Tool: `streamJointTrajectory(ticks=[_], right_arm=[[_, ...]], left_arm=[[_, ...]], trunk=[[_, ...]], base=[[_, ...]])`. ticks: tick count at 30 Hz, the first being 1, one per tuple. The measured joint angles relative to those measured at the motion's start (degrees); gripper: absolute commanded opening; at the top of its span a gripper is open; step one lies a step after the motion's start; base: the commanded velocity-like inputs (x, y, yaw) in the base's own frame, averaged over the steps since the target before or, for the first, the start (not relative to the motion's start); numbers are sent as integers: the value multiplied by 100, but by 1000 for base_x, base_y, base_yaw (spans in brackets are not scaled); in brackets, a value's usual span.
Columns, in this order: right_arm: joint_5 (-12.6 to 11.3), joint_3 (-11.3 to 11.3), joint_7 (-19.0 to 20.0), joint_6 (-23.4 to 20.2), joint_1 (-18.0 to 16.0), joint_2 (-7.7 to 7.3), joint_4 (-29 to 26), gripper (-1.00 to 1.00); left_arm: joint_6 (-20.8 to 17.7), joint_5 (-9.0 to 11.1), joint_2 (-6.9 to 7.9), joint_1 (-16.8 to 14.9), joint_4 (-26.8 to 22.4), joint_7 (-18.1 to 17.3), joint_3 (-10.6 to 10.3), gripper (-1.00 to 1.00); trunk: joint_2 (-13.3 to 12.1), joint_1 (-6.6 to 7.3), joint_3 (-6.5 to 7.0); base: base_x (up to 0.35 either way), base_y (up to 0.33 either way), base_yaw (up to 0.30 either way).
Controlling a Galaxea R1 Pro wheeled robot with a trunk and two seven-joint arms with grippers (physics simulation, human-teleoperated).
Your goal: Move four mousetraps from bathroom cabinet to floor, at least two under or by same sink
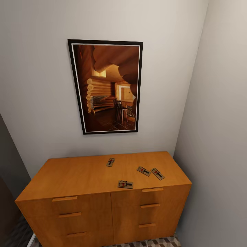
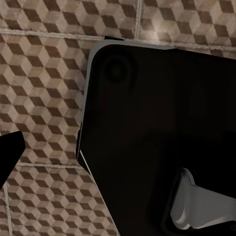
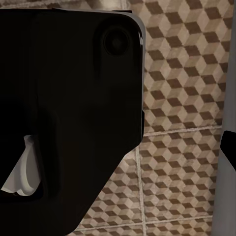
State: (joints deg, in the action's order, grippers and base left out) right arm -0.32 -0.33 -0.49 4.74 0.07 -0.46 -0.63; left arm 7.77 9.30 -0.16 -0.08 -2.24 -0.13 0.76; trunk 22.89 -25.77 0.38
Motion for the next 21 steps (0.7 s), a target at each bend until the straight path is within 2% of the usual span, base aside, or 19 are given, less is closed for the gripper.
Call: streamJointTrajectory(ticks=[21], right_arm=[[0,0,1,-1,-2,2,0,100]], left_arm=[[6,0,0,0,0,3,0,100]], trunk=[[0,0,0]], base=[[0,0,0]])
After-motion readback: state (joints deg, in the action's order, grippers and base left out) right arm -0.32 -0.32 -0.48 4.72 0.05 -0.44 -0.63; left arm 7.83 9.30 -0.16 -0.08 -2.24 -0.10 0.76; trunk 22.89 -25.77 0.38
